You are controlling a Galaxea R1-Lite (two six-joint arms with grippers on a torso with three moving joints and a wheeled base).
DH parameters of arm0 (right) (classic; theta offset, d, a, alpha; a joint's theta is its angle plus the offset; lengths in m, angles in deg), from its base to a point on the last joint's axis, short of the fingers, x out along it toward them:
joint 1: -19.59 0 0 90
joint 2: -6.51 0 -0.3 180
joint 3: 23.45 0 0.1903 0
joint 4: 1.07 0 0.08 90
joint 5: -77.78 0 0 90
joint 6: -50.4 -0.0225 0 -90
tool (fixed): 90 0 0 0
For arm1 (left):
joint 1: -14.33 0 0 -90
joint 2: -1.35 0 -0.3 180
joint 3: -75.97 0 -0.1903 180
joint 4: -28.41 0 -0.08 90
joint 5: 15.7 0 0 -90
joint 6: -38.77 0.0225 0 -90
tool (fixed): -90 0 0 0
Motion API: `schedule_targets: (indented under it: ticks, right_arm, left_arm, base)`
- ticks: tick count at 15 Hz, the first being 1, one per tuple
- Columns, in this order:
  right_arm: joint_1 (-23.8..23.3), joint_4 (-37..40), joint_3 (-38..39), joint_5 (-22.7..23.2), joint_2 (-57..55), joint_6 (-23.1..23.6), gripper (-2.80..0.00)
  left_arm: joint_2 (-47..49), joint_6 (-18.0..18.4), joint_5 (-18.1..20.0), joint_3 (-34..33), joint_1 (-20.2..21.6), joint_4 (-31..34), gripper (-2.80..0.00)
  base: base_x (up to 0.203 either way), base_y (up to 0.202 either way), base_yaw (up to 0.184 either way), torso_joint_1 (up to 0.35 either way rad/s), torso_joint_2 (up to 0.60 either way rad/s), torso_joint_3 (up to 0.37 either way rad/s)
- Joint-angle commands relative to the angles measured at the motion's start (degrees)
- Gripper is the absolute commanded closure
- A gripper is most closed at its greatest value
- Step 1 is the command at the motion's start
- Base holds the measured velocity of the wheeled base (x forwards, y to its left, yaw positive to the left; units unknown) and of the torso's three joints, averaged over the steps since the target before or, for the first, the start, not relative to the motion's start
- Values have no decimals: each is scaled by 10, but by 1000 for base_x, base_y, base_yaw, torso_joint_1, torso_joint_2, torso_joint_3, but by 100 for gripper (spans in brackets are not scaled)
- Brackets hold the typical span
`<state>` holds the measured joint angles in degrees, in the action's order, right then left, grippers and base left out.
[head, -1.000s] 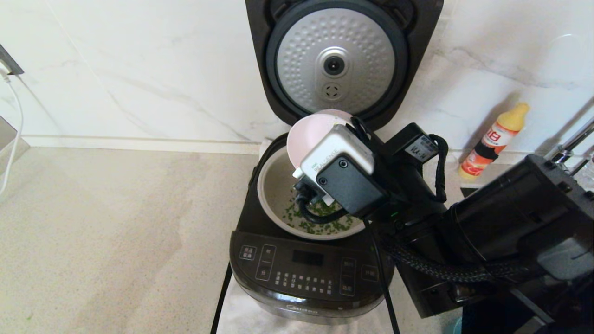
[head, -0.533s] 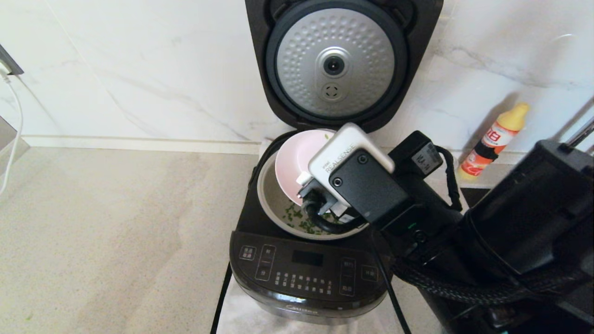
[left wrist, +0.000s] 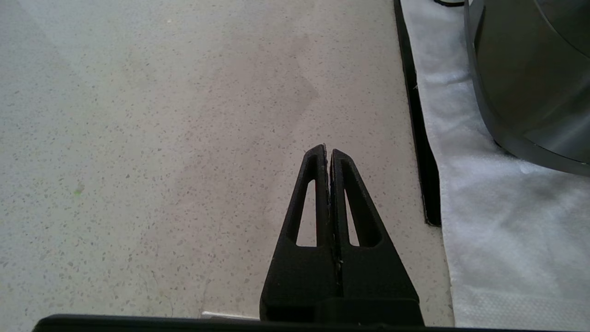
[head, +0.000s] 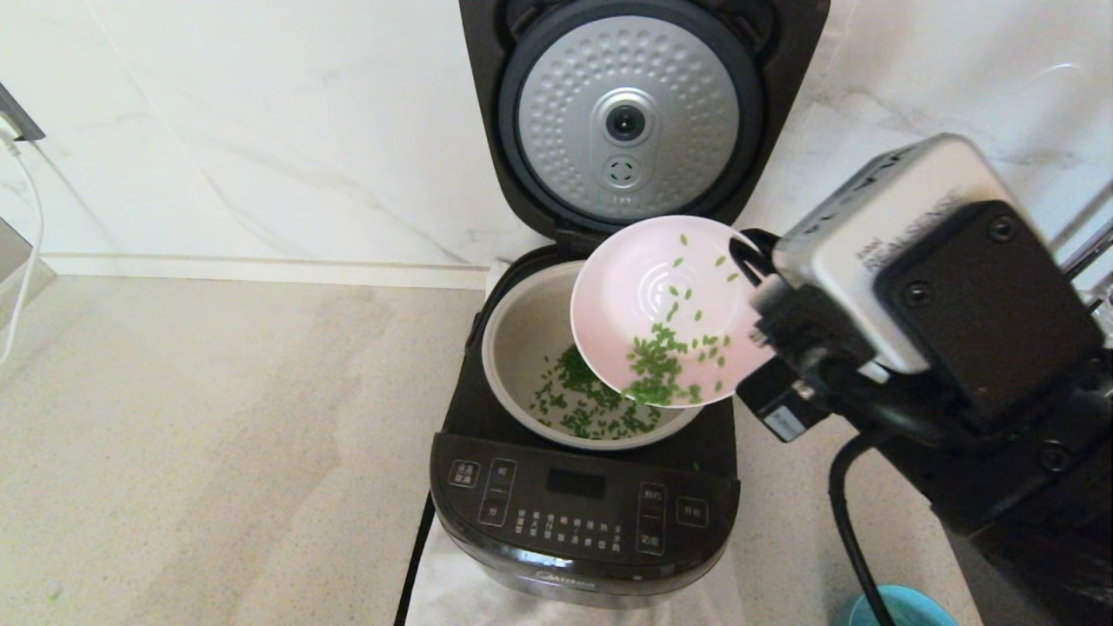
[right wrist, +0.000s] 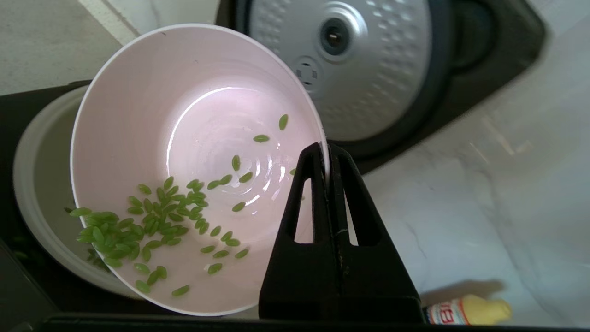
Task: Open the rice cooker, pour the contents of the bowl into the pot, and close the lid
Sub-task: Place the bowl on the table
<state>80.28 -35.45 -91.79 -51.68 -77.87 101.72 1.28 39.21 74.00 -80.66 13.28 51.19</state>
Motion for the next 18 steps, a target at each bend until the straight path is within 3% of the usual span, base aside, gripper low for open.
schedule_targets:
  ticks: [1,5,8,12,15,18]
  right_arm:
    - [0,-3,28,-4,63,3,0]
    - [-5,0,69,-25,134,3,0]
    - [-39,8,79,-28,167,2,0]
    - [-84,94,66,-28,181,-33,0]
    - [-120,193,46,-19,185,-116,0]
    - [-128,288,35,0,206,-198,0]
  left_arm:
    - [0,0,0,-5,0,0,0]
    - [0,0,0,-5,0,0,0]
    - [0,0,0,-5,0,0,0]
    - [0,0,0,-5,0,0,0]
    - [0,0,0,-5,0,0,0]
    - [0,0,0,-5,0,0,0]
  base:
    - [0,0,0,0,0,0]
    - [0,0,0,0,0,0]
    - [0,0,0,0,0,0]
    - [0,0,0,0,0,0]
    - [0,0,0,0,0,0]
    - [0,0,0,0,0,0]
